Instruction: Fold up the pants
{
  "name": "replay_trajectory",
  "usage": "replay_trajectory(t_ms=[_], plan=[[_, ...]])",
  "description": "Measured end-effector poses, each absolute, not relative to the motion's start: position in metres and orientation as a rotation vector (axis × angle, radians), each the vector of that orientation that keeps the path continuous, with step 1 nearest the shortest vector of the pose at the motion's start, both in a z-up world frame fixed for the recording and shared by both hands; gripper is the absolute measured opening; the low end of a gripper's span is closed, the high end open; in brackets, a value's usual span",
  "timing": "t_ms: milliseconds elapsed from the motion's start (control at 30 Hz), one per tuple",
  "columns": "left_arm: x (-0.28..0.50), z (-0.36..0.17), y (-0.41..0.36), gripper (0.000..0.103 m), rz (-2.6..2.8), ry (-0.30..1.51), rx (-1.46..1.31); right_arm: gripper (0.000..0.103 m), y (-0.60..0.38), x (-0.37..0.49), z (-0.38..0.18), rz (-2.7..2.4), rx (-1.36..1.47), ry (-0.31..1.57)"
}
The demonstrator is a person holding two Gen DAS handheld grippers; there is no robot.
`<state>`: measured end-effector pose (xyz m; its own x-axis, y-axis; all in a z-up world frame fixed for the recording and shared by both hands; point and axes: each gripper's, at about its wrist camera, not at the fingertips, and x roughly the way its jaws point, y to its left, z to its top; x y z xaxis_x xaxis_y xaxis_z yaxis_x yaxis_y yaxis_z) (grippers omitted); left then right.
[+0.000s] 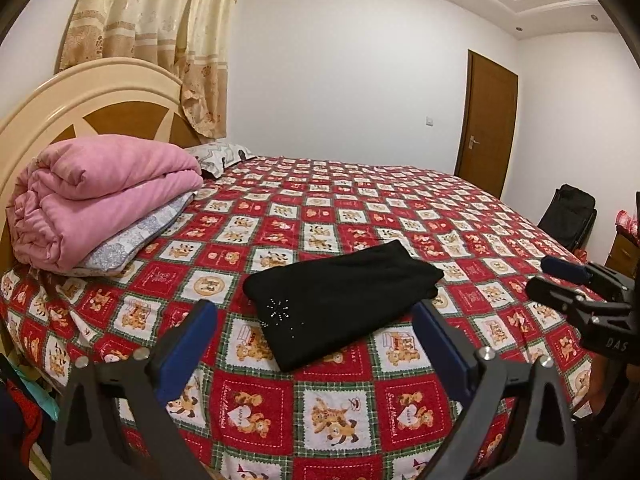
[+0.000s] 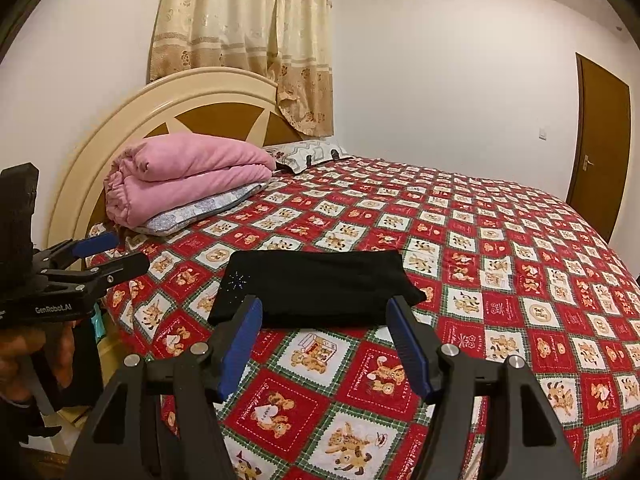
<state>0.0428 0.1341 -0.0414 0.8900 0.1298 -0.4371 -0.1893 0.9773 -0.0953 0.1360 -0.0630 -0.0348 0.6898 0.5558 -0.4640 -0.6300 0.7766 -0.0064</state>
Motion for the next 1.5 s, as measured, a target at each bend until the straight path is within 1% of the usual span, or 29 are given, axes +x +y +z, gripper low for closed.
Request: replay_trajectory(t_ms=[1500], plan=[[0.041,-0.045,0.136,0.101,0.178,0.453,-0.138,0.068,-0.06,0.132,-0.042,0.694,-0.175,0.468]])
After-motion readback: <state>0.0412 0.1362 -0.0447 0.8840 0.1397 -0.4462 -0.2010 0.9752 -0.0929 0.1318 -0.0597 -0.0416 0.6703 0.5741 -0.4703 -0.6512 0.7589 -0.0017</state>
